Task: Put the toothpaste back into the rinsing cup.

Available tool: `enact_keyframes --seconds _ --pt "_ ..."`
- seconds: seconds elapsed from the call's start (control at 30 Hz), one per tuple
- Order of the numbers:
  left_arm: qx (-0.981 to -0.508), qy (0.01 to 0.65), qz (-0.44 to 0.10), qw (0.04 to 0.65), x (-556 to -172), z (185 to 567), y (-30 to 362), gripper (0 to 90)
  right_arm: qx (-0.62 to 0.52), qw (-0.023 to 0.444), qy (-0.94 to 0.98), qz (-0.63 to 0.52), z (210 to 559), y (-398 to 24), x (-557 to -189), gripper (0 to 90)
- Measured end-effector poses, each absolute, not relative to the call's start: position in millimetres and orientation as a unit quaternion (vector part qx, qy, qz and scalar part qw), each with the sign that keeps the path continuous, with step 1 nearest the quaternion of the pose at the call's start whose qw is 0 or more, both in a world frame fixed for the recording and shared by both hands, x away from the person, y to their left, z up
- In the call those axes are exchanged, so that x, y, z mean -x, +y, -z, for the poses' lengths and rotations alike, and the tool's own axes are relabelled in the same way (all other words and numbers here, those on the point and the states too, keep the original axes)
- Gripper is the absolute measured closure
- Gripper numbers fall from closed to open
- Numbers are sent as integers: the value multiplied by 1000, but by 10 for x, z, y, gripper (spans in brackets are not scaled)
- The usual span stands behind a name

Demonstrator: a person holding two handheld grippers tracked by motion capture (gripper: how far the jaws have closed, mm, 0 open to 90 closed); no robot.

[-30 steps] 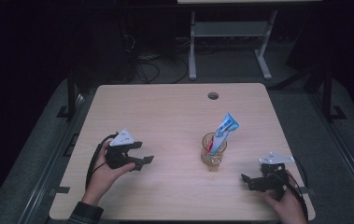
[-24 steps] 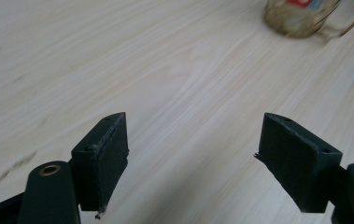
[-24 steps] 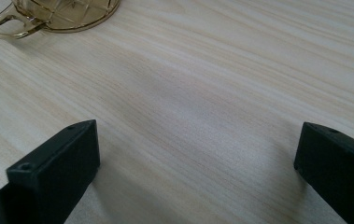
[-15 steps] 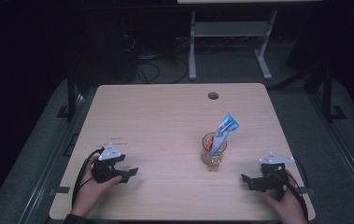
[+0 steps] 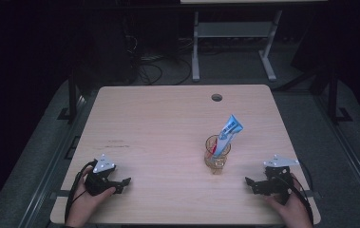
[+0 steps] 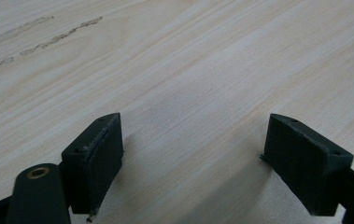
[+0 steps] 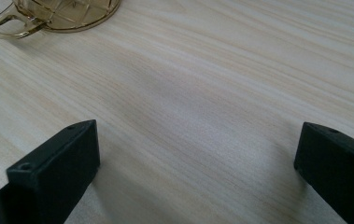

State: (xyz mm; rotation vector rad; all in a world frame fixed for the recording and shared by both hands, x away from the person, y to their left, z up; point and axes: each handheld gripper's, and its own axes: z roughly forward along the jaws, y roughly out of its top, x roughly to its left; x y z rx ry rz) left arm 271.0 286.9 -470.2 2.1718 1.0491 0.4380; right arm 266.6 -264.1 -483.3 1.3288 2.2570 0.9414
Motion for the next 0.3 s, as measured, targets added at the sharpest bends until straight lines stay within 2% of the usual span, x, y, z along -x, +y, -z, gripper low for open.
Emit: enact_keyframes --seconds 0.3 --pt "-826 400 -177 355 -2698 4749 2916 145 -469 178 798 -333 4833 -2640 -2664 0"
